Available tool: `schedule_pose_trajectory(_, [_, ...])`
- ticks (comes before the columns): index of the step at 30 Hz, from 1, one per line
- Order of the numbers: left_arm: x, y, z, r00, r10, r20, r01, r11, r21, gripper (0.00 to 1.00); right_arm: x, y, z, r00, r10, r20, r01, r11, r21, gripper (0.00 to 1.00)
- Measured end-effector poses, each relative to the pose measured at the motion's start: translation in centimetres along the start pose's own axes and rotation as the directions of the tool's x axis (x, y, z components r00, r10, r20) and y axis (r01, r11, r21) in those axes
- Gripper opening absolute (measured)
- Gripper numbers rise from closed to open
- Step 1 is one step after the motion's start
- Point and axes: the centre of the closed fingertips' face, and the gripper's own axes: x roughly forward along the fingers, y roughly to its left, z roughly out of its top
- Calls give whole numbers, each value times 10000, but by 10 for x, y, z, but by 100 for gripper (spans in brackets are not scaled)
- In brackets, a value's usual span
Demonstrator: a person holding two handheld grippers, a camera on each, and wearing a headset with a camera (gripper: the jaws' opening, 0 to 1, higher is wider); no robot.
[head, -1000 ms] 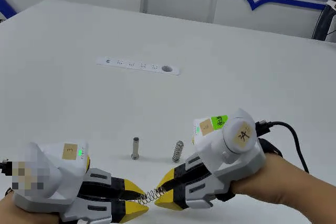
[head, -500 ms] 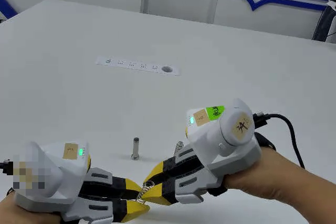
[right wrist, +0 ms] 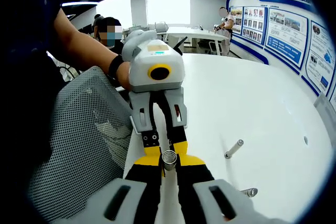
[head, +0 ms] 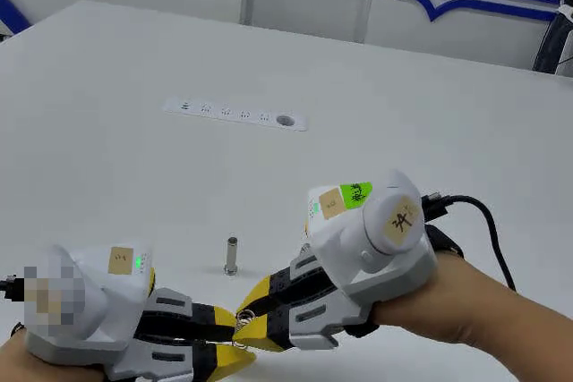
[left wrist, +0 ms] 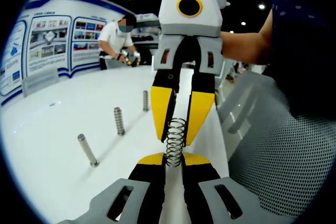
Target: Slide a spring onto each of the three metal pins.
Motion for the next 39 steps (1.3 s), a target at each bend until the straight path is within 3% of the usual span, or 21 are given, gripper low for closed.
schedule_pose_trajectory(13, [-18, 20, -3, 9948, 1003, 187, -994, 9941, -443, 25, -5, -12, 3, 9989, -439, 138, 438, 9990, 57, 12])
schedule_pose_trajectory(24, [-36, 40, -5, 9768, 2109, 380, -2067, 9739, -935, 42, -9, -21, 1, 9969, -787, 97, 785, 9968, 170, 12])
schedule_pose_trajectory(34, [-47, 47, -8, 9625, 2679, 429, -2606, 9569, -1279, 54, -14, -35, 5, 9915, -1288, 209, 1282, 9914, 281, 12])
schedule_pose_trajectory(39, [-48, 48, -9, 9601, 2766, 405, -2690, 9535, -1363, 58, -17, -46, 9, 9856, -1672, 240, 1662, 9854, 363, 12])
